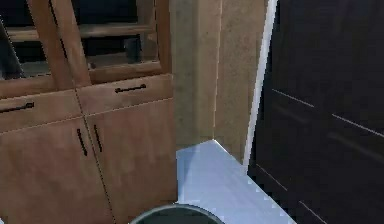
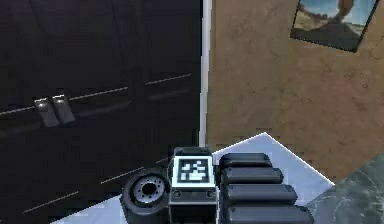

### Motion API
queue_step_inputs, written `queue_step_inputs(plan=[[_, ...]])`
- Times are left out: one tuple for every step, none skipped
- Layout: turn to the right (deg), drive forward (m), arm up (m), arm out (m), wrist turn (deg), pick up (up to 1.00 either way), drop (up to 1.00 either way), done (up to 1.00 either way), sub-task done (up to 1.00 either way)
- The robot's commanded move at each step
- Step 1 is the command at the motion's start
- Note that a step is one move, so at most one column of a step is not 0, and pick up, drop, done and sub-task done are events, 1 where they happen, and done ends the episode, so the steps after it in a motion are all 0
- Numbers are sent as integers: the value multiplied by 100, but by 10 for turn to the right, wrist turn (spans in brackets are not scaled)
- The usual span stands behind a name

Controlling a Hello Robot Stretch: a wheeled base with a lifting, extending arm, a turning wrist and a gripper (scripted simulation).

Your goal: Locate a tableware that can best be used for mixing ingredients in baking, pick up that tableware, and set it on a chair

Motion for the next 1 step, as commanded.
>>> queue_step_inputs(plan=[[-450, 0, 0, 0, 0, 0, 0, 0, 0]])
